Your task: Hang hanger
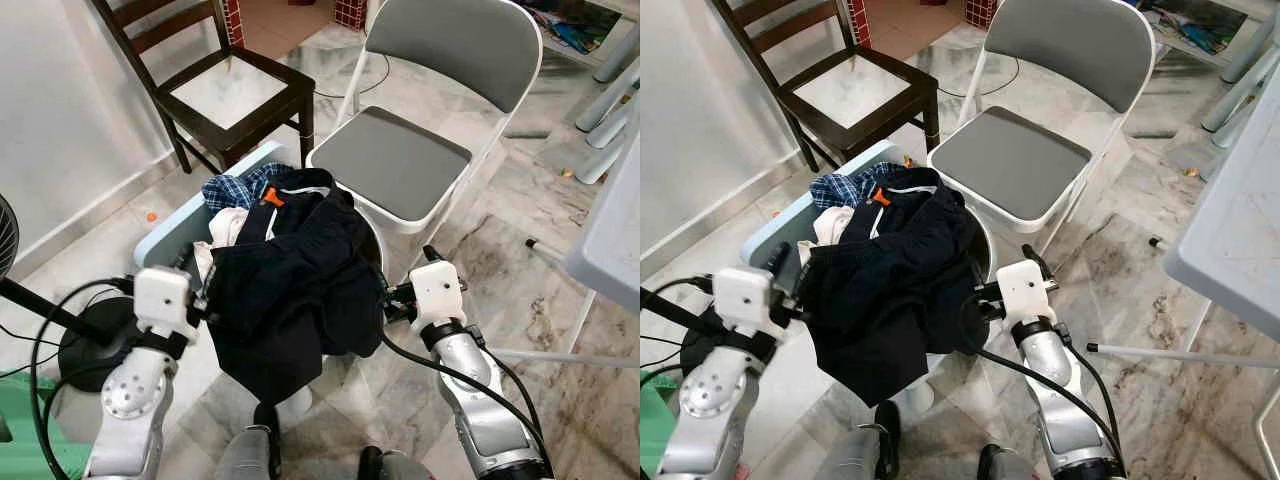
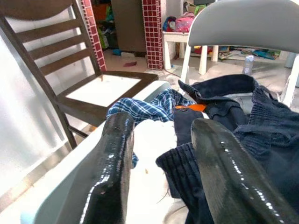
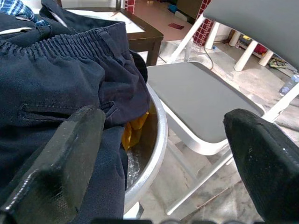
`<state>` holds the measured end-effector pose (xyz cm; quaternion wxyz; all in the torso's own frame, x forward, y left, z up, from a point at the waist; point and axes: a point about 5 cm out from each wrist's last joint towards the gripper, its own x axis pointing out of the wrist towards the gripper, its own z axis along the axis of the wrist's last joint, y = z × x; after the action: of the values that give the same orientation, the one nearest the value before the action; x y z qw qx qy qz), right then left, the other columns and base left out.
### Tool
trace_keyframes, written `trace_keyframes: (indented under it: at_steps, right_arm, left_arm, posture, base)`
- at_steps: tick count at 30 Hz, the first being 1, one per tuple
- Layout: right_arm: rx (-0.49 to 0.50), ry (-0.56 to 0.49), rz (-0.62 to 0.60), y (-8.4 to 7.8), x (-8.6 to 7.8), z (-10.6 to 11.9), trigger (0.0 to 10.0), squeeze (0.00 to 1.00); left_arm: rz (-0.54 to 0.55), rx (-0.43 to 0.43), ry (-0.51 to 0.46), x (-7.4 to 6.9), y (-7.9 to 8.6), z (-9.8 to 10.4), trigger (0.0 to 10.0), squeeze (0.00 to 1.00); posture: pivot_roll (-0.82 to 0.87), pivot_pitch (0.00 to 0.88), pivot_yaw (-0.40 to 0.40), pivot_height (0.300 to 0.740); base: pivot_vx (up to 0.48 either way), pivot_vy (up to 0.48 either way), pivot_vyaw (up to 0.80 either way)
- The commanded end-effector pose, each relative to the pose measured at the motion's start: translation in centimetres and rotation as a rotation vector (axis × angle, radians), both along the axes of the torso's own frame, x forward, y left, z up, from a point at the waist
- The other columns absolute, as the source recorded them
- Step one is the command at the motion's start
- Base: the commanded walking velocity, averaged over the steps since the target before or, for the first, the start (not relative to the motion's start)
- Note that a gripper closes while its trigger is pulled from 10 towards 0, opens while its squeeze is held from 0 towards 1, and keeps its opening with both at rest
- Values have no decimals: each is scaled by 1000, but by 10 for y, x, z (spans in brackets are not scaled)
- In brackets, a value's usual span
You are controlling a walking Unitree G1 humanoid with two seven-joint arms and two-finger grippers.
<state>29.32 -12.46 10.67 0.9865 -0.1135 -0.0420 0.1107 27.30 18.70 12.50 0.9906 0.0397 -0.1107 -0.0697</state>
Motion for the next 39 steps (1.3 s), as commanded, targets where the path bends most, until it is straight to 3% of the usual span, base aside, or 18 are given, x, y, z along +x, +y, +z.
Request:
trace_keyframes:
  at_steps: [1, 10, 16, 23, 27, 30, 31, 32, 39]
  right_arm:
    - [-2, 15, 6, 1, -4, -5, 10000, 0]
    - [-6, 16, 0, -1, -4, -6, 10000, 0]
    - [-11, 11, 3, 0, -4, -5, 10000, 0]
    - [-14, 11, -1, 0, -5, -5, 10000, 0]
    - [-13, 14, 1, 1, -6, -7, 10000, 0]
    - [-12, 15, 1, 2, -6, -7, 10000, 0]
    - [-12, 15, 1, 2, -6, -7, 10000, 0]
    - [-11, 15, 2, 2, -6, -7, 10000, 0]
    - [-13, 17, 3, 3, -6, -8, 10000, 0]
  left_arm:
    - [46, -70, 45, -1, 7, -5, 10000, 1000]
    - [105, -336, 126, 17, 14, -6, 10000, 1000]
    - [52, -503, 169, 32, 5, -1, 10000, 1000]
    - [-44, -565, 198, 29, -8, 4, 10000, 1000]
    - [-179, -571, 312, 15, -25, -10, 10000, 1000]
    - [-185, -577, 359, 12, -26, -17, 10000, 1000]
    - [-197, -585, 381, 11, -26, -19, 10000, 827]
    - [-198, -611, 398, 11, -25, -19, 10000, 0]
    - [-185, -615, 383, 15, -11, -13, 10000, 0]
  posture:
    - [146, 293, -14, 740]
    - [139, 292, -14, 740]
    - [130, 291, -16, 740]
    - [130, 291, -12, 740]
    - [136, 295, -10, 740]
    - [138, 297, -10, 740]
    - [139, 297, -10, 740]
    - [140, 299, -10, 740]
    - [139, 299, -10, 740]
  base:
    - [0, 0, 0]
    - [0, 0, 0]
    - [0, 0, 0]
    - [0, 0, 0]
    - [0, 0, 0]
    - [0, 0, 0]
    - [0, 0, 0]
    - [0, 0, 0]
    - [0, 0, 0]
